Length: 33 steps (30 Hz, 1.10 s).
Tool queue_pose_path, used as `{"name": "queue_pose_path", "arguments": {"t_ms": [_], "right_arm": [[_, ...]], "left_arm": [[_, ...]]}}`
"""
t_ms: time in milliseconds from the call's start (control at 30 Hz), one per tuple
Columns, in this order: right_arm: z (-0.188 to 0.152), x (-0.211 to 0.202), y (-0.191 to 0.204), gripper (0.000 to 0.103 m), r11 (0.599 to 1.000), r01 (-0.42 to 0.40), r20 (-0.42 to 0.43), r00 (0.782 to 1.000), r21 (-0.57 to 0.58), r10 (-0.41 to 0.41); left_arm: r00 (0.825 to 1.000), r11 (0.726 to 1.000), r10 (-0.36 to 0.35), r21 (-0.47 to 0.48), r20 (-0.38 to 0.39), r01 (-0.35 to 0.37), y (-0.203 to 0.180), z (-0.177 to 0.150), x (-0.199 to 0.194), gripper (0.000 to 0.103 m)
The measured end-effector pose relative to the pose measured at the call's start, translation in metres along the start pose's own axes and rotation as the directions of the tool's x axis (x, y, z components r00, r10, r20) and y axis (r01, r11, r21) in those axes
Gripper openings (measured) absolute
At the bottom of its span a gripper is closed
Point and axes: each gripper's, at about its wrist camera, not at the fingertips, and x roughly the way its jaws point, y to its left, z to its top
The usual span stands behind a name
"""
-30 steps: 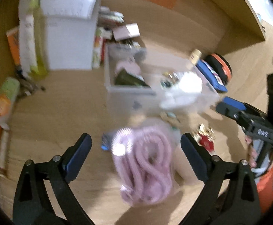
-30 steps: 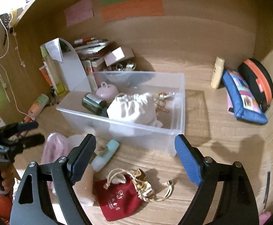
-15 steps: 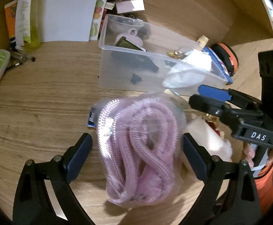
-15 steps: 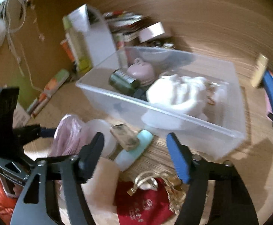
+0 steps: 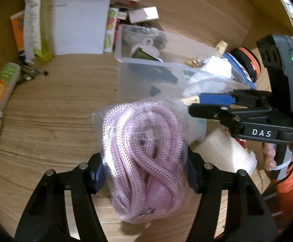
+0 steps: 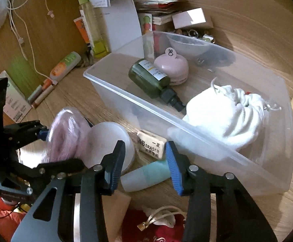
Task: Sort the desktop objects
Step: 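Grasp the beige eraser with the right tool while the left holds the rope bag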
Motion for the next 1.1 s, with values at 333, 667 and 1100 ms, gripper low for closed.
{"name": "queue_pose_path", "arguments": {"t_ms": [333, 667, 1100], "right_arm": [[-0.013, -0.011, 0.007, 0.029, 0.998, -0.056, -0.023, 0.998, 0.008, 0.056], [-0.015, -0.011, -0.001, 0.029, 0.998, 0.057, -0.040, 0.998, 0.038, -0.056], [0.002, 0.023, 0.022, 0.033, 0.981, 0.187, -0.095, 0.977, -0.053, -0.191]], "left_arm": [[0.999, 0.999, 0.018, -0.052, 0.043, -0.016, 0.028, 0.003, -0.020, 0.062], [0.998, 0.999, 0.010, -0.052, 0.066, -0.007, 0.028, -0.001, -0.028, 0.062], [0.996, 0.998, -0.027, -0.062, 0.084, 0.032, 0.040, -0.007, -0.035, 0.062]]}}
